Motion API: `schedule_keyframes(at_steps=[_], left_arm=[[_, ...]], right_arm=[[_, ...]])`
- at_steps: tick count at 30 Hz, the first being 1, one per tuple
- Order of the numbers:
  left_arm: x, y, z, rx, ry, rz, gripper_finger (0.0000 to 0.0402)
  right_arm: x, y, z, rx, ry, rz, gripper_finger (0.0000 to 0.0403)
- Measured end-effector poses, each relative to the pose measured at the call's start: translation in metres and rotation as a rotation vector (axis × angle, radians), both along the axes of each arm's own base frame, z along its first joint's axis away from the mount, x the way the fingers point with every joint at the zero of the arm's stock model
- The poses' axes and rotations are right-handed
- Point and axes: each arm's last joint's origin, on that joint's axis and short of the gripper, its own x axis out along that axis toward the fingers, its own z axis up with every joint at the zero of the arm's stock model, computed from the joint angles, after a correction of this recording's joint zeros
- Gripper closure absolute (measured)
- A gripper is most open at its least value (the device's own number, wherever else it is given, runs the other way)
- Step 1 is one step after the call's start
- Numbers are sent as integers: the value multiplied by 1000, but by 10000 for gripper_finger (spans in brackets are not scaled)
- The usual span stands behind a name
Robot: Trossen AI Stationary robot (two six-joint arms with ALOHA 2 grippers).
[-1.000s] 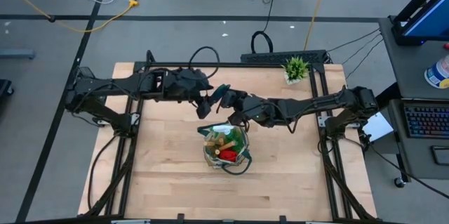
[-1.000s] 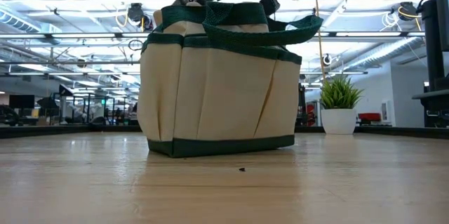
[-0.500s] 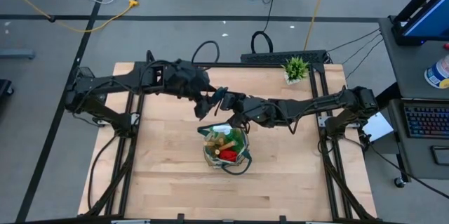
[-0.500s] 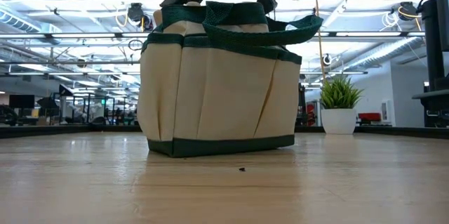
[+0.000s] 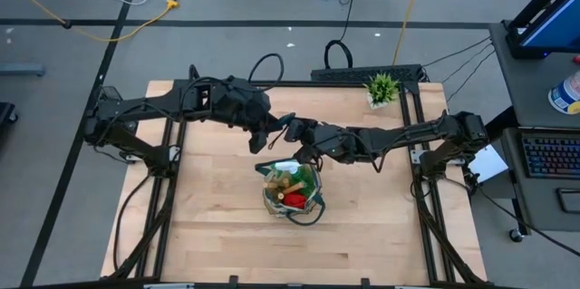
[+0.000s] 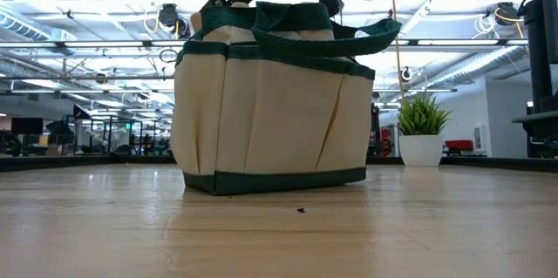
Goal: Pick & Place Garden tools in Gardening bag
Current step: Put the green shear scissors into the gardening bag
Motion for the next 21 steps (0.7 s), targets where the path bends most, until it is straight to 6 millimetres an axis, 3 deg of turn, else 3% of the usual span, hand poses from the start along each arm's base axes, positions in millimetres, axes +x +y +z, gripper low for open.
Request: schedule_keyframes(at_steps=[6,12,21], left_arm=[[0,0,0,-1,2,3,341],[0,-2,0,5,4,4,341],[-1,-7,-3,19,39,18,343]], right_arm=[[0,0,0,15,-10,-3,347],[0,-1,0,135,-96,-34,327],[0,-1,1,185,-157,-103,321]])
